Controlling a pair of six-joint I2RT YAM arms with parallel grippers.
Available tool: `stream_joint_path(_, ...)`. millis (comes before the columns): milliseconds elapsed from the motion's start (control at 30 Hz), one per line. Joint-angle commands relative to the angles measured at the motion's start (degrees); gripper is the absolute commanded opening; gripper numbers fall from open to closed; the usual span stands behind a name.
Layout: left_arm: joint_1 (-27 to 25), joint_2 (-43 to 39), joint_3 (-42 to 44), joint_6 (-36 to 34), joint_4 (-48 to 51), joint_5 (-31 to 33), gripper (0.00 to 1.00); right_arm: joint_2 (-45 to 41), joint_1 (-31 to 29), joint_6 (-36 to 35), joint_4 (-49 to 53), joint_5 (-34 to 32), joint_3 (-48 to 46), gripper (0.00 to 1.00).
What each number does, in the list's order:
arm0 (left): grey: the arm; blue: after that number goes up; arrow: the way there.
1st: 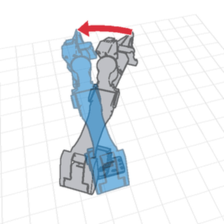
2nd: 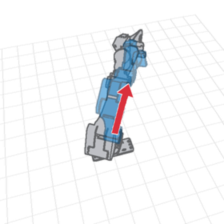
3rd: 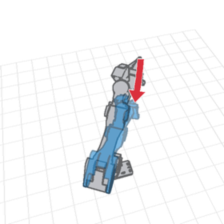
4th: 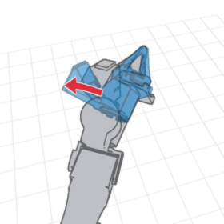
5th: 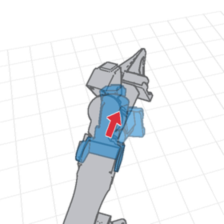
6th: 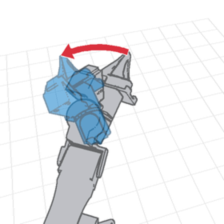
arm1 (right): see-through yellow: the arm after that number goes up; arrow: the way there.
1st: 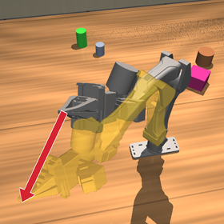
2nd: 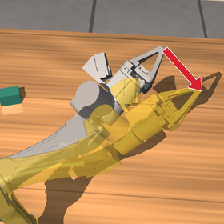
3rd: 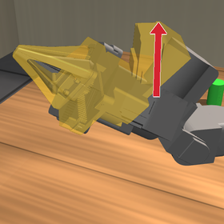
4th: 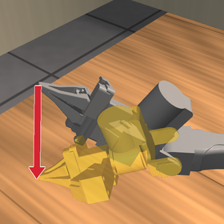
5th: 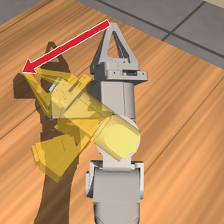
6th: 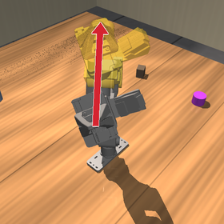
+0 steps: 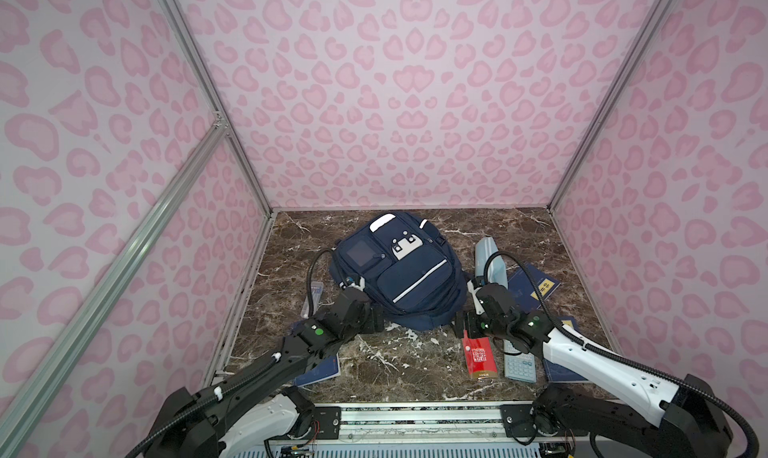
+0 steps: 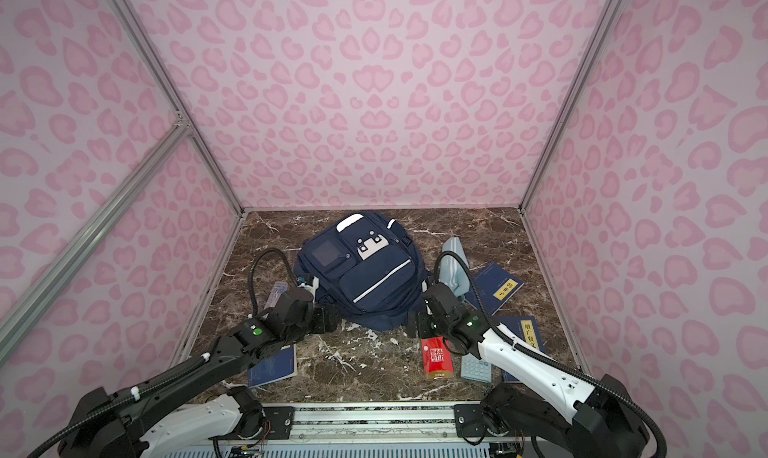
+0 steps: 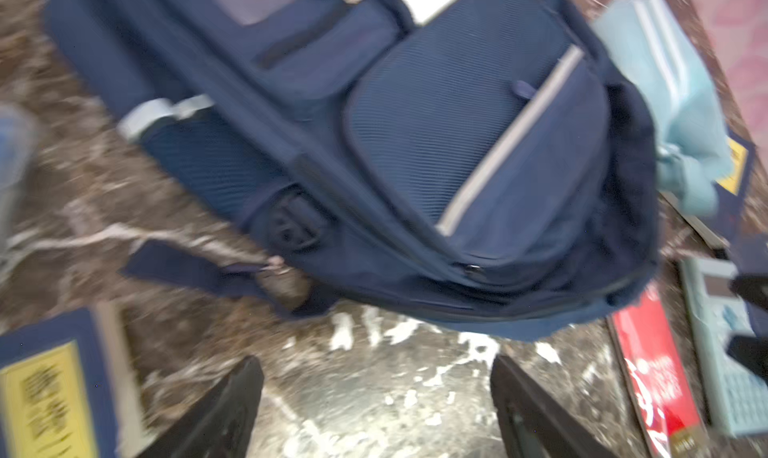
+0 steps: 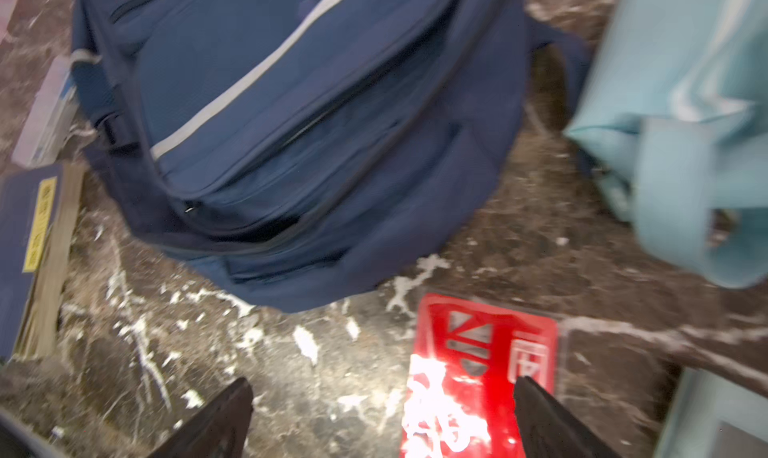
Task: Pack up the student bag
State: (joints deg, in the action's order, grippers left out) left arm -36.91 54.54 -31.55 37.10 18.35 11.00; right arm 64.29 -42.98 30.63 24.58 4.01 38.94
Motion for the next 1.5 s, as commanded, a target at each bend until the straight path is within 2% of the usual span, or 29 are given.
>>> stream_joint_path(0,6.96,-6.05,4.98,6.36,2.43,2.17,0.92,3.73,-5.18,1.85,-4.09,-2.96,2.83,1.0)
stream_joint_path(67,16.2,-12.96,9.47,9.1,-1.39,-5.22,0.96,5.86,-7.56,3.01,-8.63,-2.52,2.81,0.99)
stream_joint_path(167,21.61,-18.09,10.4,9.45,0.52,-1.3,0.96,9.91,-10.21,3.53,-17.06,0.85,1.94,0.99)
stream_joint_path(233,26.11,-16.89,10.68,9.04,1.34,-1.79,0.97,13.53,-11.99,3.23,-18.18,1.13,3.95,1.0)
stream_joint_path(300,31.48,-14.48,12.18,10.52,-0.2,-5.08,0.96,16.67,-15.15,3.39,-17.2,-2.75,6.9,1.0)
stream_joint_path(400,35.44,-11.52,13.96,10.33,-2.51,-3.0,0.96,20.58,-18.19,2.81,-19.01,-2.9,9.83,1.0)
stream_joint_path(533,35.78,-9.82,15.67,10.23,-2.7,4.89,0.95,27.9,-19.49,2.92,-21.06,2.85,15.16,1.0)
stream_joint_path(633,35.85,-9.59,16.72,12.07,-2.17,5.71,0.94,33.85,-20.01,2.92,-22.49,6.85,19.58,0.99)
stream_joint_path(700,36.17,-9.64,16.68,12.23,-2.07,6.3,0.93,37.63,-20.13,3.56,-24.17,9.72,22.39,0.95)
stream_joint_path(800,38.93,-7.63,17.43,12.35,-4.74,0.36,0.91,42.57,-20.12,6.02,-29.55,15.36,24.97,0.85)
stream_joint_path(900,40.86,-5.23,19.55,14.01,-10.86,-10.21,0.89,47.52,-20.41,7.88,-31.51,18.31,28.26,0.84)
stream_joint_path(967,40.87,-3.91,19.59,14.3,-11.5,-13.43,0.89,50.8,-20.56,8.33,-31.14,19.8,31.15,0.84)
stream_joint_path(1067,40.87,-5.46,20.52,14.49,-10.86,-15.68,0.87,54.98,-20.83,8.17,-30.22,20.95,35.13,0.84)
stream_joint_path(1200,40.83,-10.43,22.4,16.01,-9.22,-19.51,0.82,59.76,-20.22,8.51,-28.58,21.79,39.39,0.79)
stream_joint_path(1400,40.71,-14.36,24.77,16.53,-7.25,-22.9,0.79,60.39,-19.66,11.77,-29.81,20.44,38.08,0.72)
stream_joint_path(1467,40.73,-14.94,24.96,16.42,-6.96,-23.45,0.79,59.79,-19.44,12.4,-30.62,20.12,37.05,0.66)
